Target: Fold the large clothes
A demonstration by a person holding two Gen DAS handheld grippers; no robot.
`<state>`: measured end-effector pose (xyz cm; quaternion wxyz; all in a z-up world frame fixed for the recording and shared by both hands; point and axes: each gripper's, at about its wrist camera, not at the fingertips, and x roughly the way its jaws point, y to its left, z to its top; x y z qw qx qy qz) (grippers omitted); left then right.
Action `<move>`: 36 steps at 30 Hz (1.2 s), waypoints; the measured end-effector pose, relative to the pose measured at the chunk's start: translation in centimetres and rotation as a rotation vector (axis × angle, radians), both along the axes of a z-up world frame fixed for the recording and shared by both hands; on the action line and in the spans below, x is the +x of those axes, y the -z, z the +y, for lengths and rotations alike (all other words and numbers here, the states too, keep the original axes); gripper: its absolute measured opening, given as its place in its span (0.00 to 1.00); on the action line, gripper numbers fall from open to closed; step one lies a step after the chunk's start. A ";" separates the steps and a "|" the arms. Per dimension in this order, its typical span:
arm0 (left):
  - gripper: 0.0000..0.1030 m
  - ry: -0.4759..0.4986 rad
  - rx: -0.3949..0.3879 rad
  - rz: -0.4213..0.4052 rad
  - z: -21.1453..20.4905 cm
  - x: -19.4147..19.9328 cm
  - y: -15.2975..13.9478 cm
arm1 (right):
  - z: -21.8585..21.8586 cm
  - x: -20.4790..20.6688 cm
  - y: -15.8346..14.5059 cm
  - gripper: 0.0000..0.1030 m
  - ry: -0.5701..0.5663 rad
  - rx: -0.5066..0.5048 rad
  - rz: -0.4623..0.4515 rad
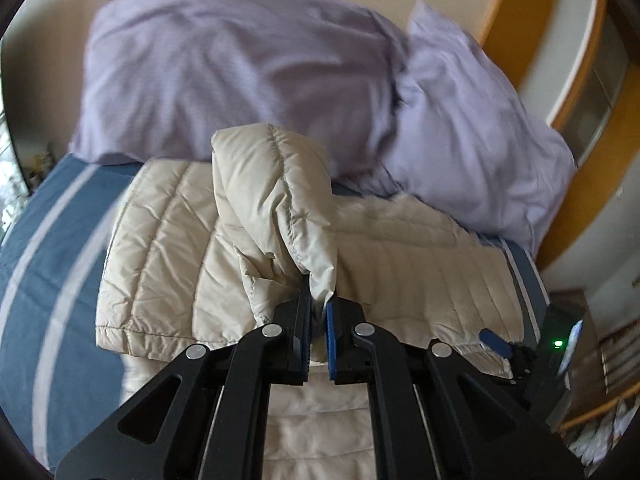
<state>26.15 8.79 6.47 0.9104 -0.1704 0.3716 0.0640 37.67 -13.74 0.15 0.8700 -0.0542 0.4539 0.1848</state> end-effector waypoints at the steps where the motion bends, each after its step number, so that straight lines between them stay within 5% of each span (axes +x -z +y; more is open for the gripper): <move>1: 0.05 0.014 0.000 0.009 -0.6 0.6 0.2 | -0.6 0.0 -0.1 0.92 0.007 0.000 -0.004; 15: 0.06 0.152 0.011 0.142 -7.7 5.7 4.0 | -5.4 -0.1 0.1 0.92 0.070 0.006 -0.037; 18: 0.31 0.183 0.006 0.115 -8.0 5.2 3.1 | -5.7 -0.1 0.0 0.92 0.078 0.012 -0.038; 20: 0.61 0.179 0.024 0.081 -7.8 4.5 2.1 | -5.6 -0.2 -0.1 0.92 0.078 0.017 -0.037; 25: 0.61 0.141 0.083 0.054 -6.2 3.4 1.0 | -4.7 -1.1 -0.4 0.92 0.051 0.023 -0.049; 36: 0.61 -0.018 0.140 0.136 0.7 1.7 3.3 | -2.5 -2.6 -1.7 0.92 -0.010 0.050 -0.074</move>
